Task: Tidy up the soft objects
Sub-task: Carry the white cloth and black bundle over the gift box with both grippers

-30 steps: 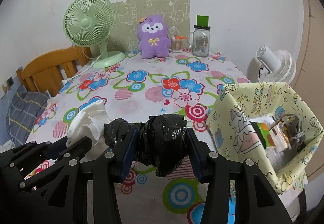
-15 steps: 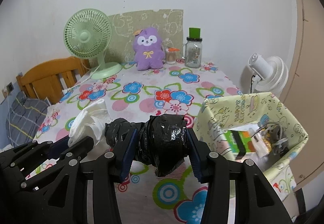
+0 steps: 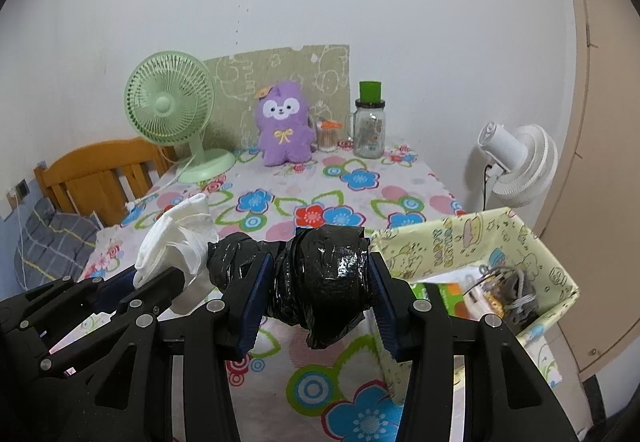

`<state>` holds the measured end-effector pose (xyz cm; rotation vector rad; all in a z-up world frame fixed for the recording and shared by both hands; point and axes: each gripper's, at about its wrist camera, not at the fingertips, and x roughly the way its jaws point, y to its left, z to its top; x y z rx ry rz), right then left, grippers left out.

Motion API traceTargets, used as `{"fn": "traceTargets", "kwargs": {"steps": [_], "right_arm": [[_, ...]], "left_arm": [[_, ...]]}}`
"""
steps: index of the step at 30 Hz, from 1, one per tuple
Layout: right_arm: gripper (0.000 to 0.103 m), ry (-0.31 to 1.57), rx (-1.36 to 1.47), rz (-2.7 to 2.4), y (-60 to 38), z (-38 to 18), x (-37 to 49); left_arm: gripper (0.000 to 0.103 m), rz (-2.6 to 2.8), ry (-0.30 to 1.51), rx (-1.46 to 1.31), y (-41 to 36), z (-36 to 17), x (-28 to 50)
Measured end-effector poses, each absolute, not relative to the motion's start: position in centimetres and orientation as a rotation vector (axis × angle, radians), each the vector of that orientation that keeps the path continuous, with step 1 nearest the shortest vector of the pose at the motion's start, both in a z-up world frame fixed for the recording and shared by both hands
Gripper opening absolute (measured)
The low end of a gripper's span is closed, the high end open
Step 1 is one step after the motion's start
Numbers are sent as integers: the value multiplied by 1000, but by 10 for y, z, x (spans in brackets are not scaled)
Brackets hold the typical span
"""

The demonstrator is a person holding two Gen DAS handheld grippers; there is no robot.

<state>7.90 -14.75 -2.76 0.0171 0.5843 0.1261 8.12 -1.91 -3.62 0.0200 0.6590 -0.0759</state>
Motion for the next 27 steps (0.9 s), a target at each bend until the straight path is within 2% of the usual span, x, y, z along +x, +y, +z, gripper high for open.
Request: {"fn": "traceTargets", "kwargs": {"steps": [27], "right_arm": [[52, 514, 56, 9, -241, 7, 79]], "left_arm": [[15, -175, 589, 75, -107, 8, 88]]}}
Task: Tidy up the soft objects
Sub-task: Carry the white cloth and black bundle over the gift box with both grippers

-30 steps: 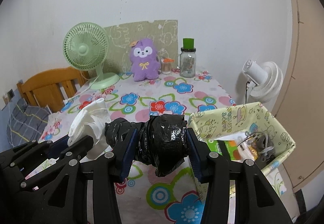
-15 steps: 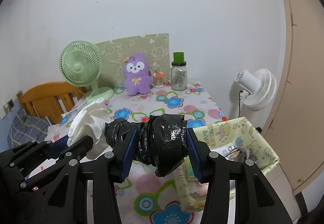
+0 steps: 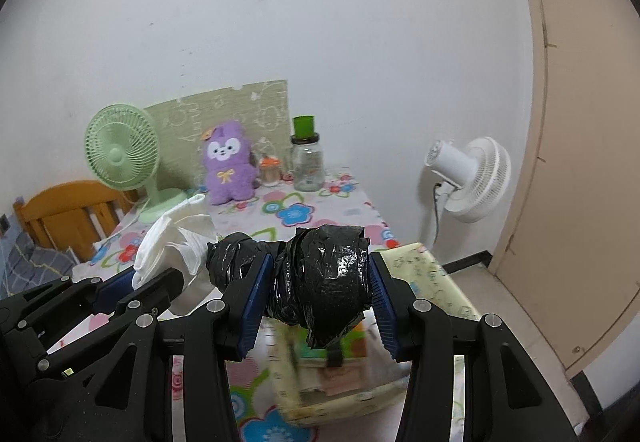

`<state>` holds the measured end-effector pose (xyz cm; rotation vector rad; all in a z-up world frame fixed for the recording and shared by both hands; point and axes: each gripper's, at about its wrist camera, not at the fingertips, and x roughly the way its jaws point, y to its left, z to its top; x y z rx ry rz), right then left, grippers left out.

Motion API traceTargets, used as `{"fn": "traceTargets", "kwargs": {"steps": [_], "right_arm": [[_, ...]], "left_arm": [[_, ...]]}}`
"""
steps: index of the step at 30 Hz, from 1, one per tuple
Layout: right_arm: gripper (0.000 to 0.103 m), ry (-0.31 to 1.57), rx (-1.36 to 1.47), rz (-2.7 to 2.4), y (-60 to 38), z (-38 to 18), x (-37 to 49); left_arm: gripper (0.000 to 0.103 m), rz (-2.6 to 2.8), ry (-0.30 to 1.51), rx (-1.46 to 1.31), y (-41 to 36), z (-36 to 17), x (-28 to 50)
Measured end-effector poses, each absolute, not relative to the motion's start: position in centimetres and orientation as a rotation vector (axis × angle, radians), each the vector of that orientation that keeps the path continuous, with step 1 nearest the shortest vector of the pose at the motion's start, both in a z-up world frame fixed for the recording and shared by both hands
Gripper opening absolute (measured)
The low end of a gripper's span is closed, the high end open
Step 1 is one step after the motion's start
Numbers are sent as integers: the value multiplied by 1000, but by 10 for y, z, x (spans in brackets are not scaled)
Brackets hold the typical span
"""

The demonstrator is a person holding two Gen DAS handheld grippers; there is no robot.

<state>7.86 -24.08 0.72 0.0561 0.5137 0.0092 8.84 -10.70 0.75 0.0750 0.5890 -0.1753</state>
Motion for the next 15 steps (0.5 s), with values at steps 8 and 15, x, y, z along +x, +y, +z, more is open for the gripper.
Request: {"fn": "traceTargets", "kwargs": {"steps": [8, 15], "right_arm": [[52, 523, 59, -32, -272, 5, 87], [52, 543, 70, -61, -297, -2, 100]], "left_arm": [[16, -226, 597, 92, -141, 8, 100], [16, -259, 625, 102, -164, -1, 114]]}}
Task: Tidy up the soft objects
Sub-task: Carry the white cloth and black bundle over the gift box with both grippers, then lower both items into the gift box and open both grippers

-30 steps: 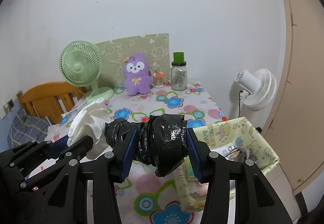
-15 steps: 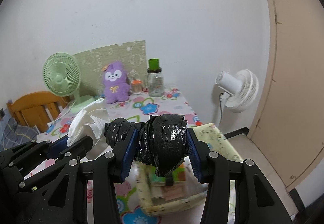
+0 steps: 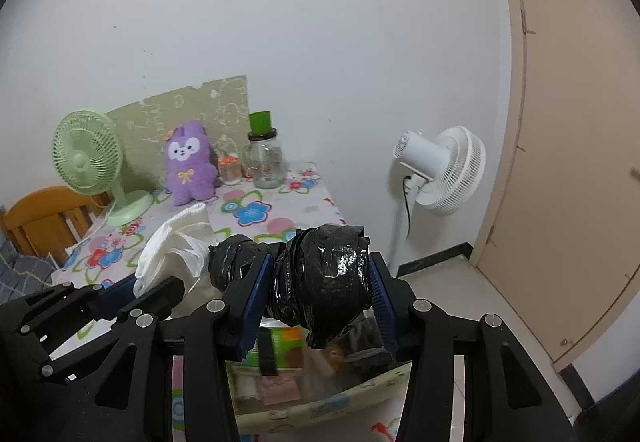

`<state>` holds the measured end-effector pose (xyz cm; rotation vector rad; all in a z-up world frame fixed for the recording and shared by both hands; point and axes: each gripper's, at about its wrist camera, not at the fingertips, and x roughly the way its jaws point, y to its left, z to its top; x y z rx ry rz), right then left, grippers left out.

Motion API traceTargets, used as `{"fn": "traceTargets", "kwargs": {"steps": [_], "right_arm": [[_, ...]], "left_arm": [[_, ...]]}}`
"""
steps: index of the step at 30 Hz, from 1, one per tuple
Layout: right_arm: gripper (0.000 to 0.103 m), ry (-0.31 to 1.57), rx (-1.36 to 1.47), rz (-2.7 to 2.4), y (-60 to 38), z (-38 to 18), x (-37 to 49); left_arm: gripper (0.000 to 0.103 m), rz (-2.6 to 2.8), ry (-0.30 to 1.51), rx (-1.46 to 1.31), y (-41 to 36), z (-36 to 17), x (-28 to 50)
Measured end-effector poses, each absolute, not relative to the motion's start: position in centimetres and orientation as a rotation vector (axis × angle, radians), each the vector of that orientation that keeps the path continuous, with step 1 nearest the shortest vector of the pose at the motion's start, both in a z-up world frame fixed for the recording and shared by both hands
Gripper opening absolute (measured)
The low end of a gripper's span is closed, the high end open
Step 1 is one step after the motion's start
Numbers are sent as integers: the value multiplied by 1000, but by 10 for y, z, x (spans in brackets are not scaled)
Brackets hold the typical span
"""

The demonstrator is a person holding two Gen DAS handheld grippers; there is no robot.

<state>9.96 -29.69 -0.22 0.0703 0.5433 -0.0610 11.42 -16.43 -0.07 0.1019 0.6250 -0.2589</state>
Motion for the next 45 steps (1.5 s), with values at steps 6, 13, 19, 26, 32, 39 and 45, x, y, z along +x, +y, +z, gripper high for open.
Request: {"fn": "traceTargets", "kwargs": {"steps": [6, 13, 19, 26, 32, 39, 45], "right_arm": [[52, 574, 84, -79, -316, -14, 111], [52, 594, 82, -85, -325, -24, 118], [52, 627, 90, -68, -326, -35, 125], [52, 667, 99, -41, -318, -45, 131], [69, 691, 105, -37, -313, -53, 132], [84, 701, 103, -38, -300, -58, 128], [89, 699, 93, -33, -285, -57, 123]], "left_arm": [[16, -286, 669, 111, -186, -15, 126], [22, -325, 705, 118, -205, -29, 133], [51, -328, 744, 112, -210, -39, 137], [83, -308, 726, 135, -208, -40, 135], [91, -293, 732, 149, -201, -45, 136], [97, -273, 737, 157, -190, -48, 134], [99, -253, 736, 157, -176, -50, 129]]}}
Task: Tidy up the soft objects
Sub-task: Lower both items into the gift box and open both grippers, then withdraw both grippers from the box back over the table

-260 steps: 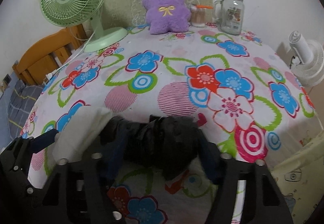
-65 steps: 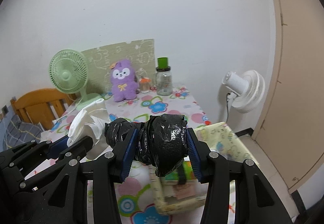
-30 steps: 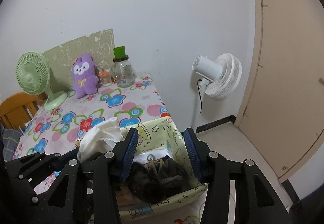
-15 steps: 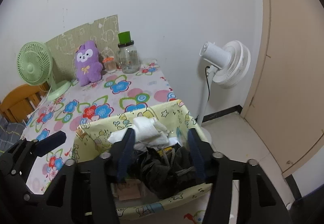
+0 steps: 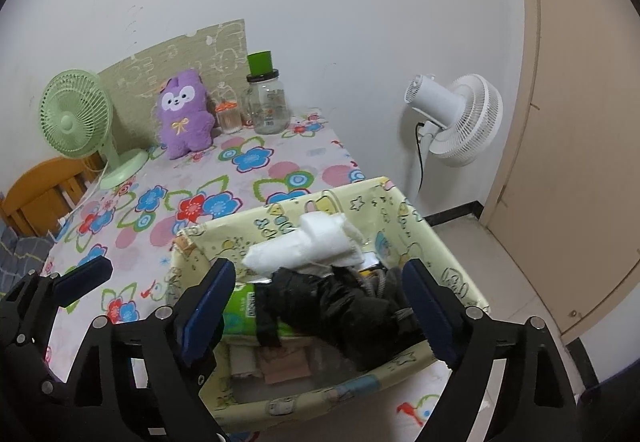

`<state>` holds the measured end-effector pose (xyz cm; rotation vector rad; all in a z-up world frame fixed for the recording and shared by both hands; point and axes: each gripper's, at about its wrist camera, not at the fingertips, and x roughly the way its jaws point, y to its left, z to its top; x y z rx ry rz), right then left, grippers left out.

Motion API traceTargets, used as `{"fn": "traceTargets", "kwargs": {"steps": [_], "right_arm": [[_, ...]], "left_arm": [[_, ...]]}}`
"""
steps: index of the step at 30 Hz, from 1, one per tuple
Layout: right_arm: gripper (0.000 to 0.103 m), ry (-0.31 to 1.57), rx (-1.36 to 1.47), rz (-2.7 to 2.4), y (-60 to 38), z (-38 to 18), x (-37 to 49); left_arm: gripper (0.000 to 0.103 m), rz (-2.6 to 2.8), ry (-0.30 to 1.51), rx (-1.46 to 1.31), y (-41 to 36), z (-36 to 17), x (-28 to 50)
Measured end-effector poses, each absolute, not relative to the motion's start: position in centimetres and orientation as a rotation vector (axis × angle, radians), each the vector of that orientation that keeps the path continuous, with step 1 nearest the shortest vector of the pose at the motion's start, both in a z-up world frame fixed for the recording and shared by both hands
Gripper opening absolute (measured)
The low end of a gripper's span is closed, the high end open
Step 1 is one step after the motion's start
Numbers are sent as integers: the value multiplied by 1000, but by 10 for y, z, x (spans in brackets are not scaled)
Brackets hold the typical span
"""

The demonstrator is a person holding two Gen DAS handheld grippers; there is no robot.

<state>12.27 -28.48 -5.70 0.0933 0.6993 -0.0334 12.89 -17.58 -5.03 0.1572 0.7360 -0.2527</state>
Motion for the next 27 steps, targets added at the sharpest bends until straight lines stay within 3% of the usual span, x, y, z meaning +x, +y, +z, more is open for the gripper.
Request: {"fn": "traceTargets", "kwargs": {"steps": [27], "right_arm": [[99, 600, 43, 5, -206, -40, 79]], "left_arm": [[103, -132, 670, 101, -83, -42, 90]]}}
